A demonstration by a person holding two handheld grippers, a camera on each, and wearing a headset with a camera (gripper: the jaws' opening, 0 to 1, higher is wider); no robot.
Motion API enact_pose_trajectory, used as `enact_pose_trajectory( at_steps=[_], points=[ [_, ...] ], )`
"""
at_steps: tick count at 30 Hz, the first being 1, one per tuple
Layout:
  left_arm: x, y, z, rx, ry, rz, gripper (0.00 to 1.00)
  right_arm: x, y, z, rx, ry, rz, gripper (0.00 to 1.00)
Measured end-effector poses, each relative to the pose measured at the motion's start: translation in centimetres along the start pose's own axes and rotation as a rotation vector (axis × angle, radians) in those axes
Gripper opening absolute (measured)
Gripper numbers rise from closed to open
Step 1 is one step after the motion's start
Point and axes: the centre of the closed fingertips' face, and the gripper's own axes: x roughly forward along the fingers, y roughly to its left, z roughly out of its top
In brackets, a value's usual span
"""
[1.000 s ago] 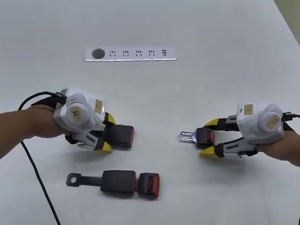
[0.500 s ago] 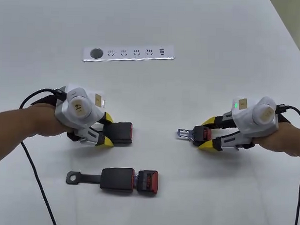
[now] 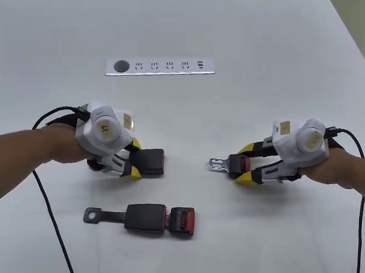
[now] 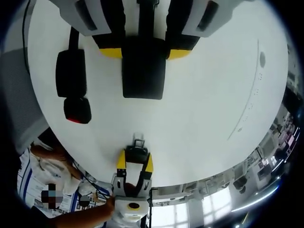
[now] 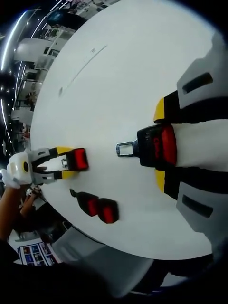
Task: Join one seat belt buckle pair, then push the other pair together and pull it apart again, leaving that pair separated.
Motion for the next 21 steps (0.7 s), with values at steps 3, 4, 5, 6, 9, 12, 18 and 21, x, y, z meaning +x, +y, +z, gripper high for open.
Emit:
enact_pose_trajectory(
  at_steps=[3, 4, 5, 6, 9, 12, 18, 21],
  points=[
    [0.0, 0.1, -0.2, 0.005, 0.002, -0.002, 0.33, 0.4, 0.2, 0.4, -0.005, -0.005, 0.004, 0.33],
    [0.0, 0.0, -0.2, 0.015, 0.003, -0.004, 0.33, 0.5, 0.2, 0.6, -0.005, -0.006, 0.004, 0.33],
    [0.0, 0.1, -0.2, 0.016, 0.005, -0.006, 0.33, 0.7, 0.2, 0.7, -0.007, -0.008, 0.005, 0.33],
    [0.0, 0.1, -0.2, 0.016, 0.007, -0.006, 0.33, 0.7, 0.1, 0.7, -0.006, -0.01, 0.006, 0.33],
    [0.1, 0.1, -0.3, 0.025, 0.015, -0.012, 0.33, 1.2, 0.4, 1.4, -0.005, -0.019, 0.005, 0.33],
    [0.0, 0.0, -0.3, 0.031, 0.018, -0.015, 0.33, 1.8, 0.7, 2.1, -0.02, -0.026, 0.009, 0.33],
    [0.0, -0.1, -0.2, 0.051, 0.022, -0.021, 0.33, 2.6, 0.8, 3.0, -0.024, -0.04, 0.015, 0.33],
    [0.0, 0.0, -0.3, 0.052, 0.023, -0.024, 0.33, 2.9, 0.9, 3.4, -0.026, -0.047, 0.022, 0.33]
  ],
)
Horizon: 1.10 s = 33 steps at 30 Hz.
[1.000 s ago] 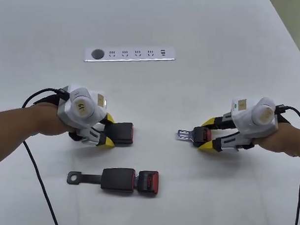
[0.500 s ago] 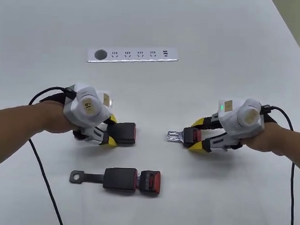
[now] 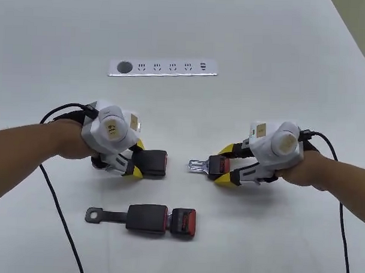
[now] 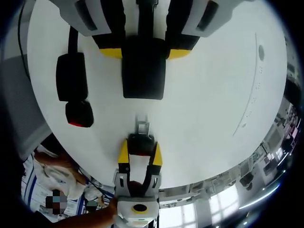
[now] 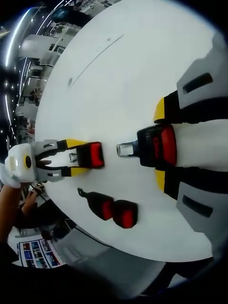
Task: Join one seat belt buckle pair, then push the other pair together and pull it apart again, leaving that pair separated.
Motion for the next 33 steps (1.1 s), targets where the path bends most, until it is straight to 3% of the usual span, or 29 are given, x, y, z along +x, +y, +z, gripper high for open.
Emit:
enact_pose_trajectory(
  at_steps=[13, 25, 30, 33],
  points=[
    [0.1, 0.1, -0.3, 0.005, 0.005, -0.003, 0.33, 2.2, 0.6, 2.7, -0.01, -0.047, 0.022, 0.33],
    [0.1, 0.0, -0.3, 0.015, 0.019, -0.006, 0.33, 2.9, 0.7, 3.5, -0.02, -0.055, 0.041, 0.33],
    [0.1, 0.0, -0.3, 0.037, 0.038, -0.011, 0.33, 4.2, 0.6, 4.6, -0.018, -0.062, 0.025, 0.34],
    [0.1, 0.0, -0.4, 0.03, 0.031, -0.009, 0.33, 4.4, 0.5, 4.5, -0.003, -0.065, 0.022, 0.33]
  ],
)
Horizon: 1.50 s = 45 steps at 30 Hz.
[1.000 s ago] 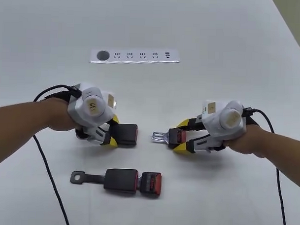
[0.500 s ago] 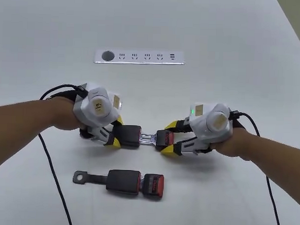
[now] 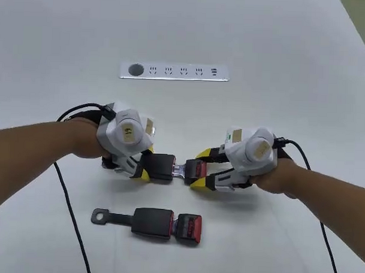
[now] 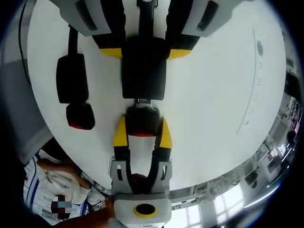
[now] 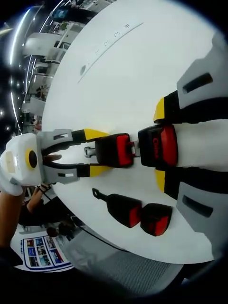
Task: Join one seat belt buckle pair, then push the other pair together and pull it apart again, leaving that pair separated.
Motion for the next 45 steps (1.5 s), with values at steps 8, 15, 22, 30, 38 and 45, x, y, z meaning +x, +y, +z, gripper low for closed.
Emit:
enact_pose_trajectory(
  at_steps=[8, 15, 22, 30, 38, 45],
  points=[
    [0.1, 0.1, -0.2, 0.008, 0.017, -0.003, 0.33, 0.3, 0.1, 0.0, 0.009, 0.004, -0.008, 0.33],
    [0.2, 0.1, -0.2, 0.01, 0.033, -0.003, 0.32, 0.5, 0.5, 0.7, 0.03, -0.011, -0.011, 0.33],
    [0.2, 0.1, -0.3, 0.019, 0.038, -0.005, 0.32, 0.9, 0.5, 1.2, 0.034, -0.008, -0.013, 0.33],
    [0.0, -0.2, 0.1, 0.028, 0.051, -0.011, 0.32, 0.7, 0.7, 1.4, 0.029, 0.015, -0.015, 0.33],
    [-0.1, -0.4, 0.3, 0.029, 0.061, -0.011, 0.32, 0.9, 0.6, 1.2, 0.012, 0.037, -0.017, 0.33],
    [0.0, -0.2, 0.1, 0.031, 0.057, -0.014, 0.33, 0.8, 0.7, 1.1, -0.012, 0.056, -0.017, 0.33]
  ],
)
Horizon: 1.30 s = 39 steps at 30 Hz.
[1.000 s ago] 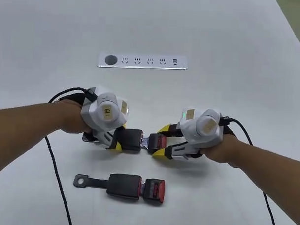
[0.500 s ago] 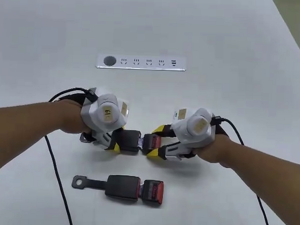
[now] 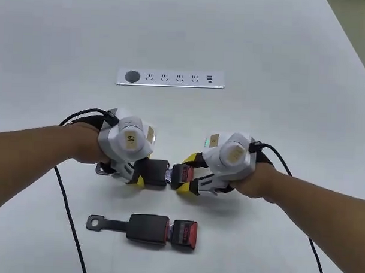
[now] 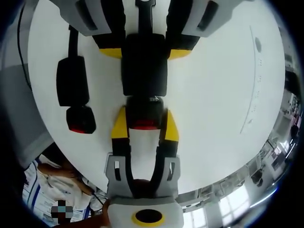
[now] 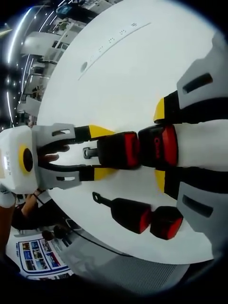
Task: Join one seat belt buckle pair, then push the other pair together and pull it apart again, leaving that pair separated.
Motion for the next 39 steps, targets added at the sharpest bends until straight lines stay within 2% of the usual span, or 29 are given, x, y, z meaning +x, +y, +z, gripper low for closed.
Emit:
enact_pose_trajectory(
  at_steps=[5, 12, 21, 26, 39],
  points=[
    [0.0, 0.0, -0.1, -0.007, -0.015, 0.001, 0.33, 0.0, -0.1, -0.1, -0.016, 0.006, 0.002, 0.33],
    [0.1, 0.1, -0.2, -0.007, -0.013, -0.003, 0.33, 0.1, -0.2, -0.2, -0.02, 0.012, 0.0, 0.33],
    [-0.1, -0.2, 0.0, -0.016, -0.015, 0.0, 0.33, -1.1, -0.2, -1.1, -0.028, 0.029, 0.007, 0.33],
    [-0.1, -0.2, 0.0, -0.015, -0.01, 0.0, 0.33, -1.0, -0.3, -1.1, -0.03, 0.025, 0.007, 0.33],
    [-0.4, -0.4, 0.2, -0.027, -0.007, 0.002, 0.33, -3.1, -0.2, -3.0, -0.037, 0.042, 0.006, 0.34]
  ],
)
